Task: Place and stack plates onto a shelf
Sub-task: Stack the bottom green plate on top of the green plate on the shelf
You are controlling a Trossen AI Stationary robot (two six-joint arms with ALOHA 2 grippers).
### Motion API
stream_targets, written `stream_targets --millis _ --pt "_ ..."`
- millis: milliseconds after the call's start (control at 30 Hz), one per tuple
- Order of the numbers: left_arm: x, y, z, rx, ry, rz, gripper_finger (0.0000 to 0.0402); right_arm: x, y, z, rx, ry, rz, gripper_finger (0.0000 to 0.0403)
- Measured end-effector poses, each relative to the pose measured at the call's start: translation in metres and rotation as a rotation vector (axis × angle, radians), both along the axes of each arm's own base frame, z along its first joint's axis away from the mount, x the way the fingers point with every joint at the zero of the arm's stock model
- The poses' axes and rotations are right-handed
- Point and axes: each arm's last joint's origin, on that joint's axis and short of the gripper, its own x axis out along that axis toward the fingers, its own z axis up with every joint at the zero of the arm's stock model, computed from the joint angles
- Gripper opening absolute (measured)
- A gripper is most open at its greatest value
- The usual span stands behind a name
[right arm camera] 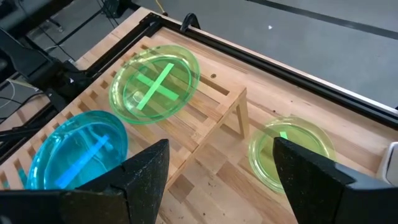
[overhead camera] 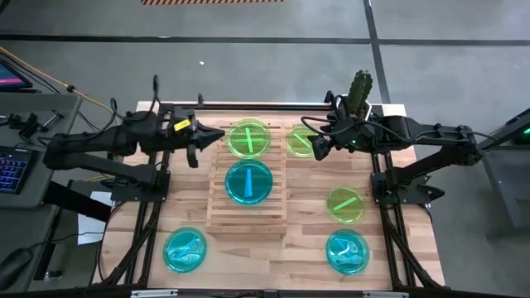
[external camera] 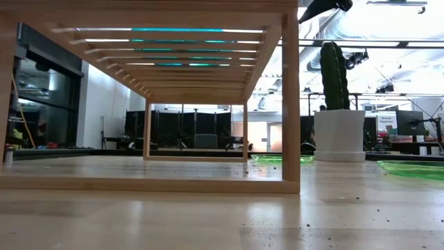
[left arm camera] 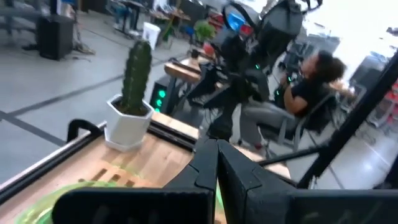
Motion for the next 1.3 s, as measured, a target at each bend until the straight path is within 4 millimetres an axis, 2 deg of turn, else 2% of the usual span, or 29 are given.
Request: stream_targets --millis 133,500,633,700,800,967,1100,1200,1300 --pt "-0.007 0.001 0.002 0.002 -0.023 0.033 0.0 0.0 0.0 0.0 0.0 0.0 -0.001 0.0268" --pt "-0.008 0.001 0.004 0.022 -0.028 0.035 0.0 0.0 0.002 -0.001 0.062 0.001 0.027 0.0268" --pt "-0.008 0.001 0.003 0.022 -0.028 0.035 0.0 -0.008 0.006 -0.011 0.208 0.113 0.072 0.0268" --pt "-0.008 0.001 0.003 0.023 -0.028 0.036 0.0 -0.016 0.011 -0.022 0.27 0.252 0.058 0.0268" --pt "-0.008 0.001 0.003 0.024 -0.027 0.036 0.0 -0.027 0.02 -0.049 0.332 0.43 0.004 0.0268" --pt "-0.008 0.001 0.003 0.039 -0.023 0.036 0.0 -0.046 0.037 -0.117 0.543 0.559 -0.028 0.0268" --pt "-0.008 0.001 0.003 0.04 -0.023 0.035 0.0 -0.068 0.047 -0.164 0.724 0.62 -0.154 0.0268" --pt "-0.008 0.001 0.003 0.04 -0.023 0.035 0.0 -0.078 0.058 -0.183 0.833 0.642 -0.228 0.0268" --pt "-0.008 0.001 0.003 0.04 -0.023 0.035 0.0 -0.086 0.069 -0.193 0.86 0.66 -0.32 0.0268"
